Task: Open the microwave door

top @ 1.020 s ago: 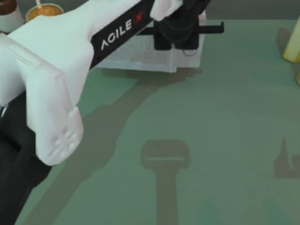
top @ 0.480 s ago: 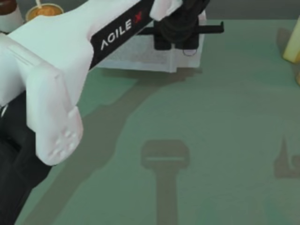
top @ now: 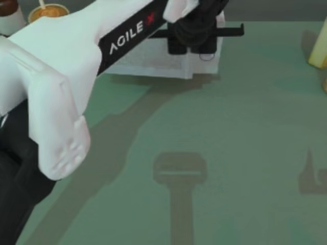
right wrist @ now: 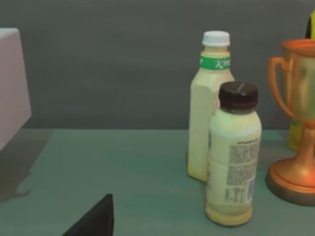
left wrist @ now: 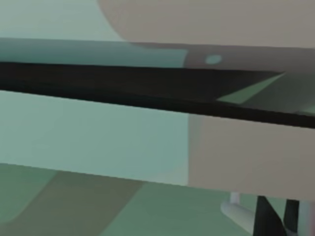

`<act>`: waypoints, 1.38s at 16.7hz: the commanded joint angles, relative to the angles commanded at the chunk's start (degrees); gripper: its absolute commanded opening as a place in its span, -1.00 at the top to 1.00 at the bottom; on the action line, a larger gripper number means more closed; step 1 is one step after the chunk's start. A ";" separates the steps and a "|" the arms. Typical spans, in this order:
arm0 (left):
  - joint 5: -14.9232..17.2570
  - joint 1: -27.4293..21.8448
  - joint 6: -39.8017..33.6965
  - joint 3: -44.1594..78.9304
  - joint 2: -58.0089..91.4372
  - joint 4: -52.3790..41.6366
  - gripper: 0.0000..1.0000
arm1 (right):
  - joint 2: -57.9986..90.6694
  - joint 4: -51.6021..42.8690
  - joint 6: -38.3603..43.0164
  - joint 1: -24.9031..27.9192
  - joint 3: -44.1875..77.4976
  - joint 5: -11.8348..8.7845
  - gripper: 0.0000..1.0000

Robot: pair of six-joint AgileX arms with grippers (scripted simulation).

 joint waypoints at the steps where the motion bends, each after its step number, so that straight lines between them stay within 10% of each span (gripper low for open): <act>1: 0.03 0.03 0.39 -0.80 -0.63 0.57 1.00 | 0.00 0.00 0.00 0.00 0.00 0.00 -1.00; 23: 1.88 0.59 5.01 -14.40 -8.23 7.72 1.00 | 0.00 0.00 0.00 0.00 0.00 0.00 -1.00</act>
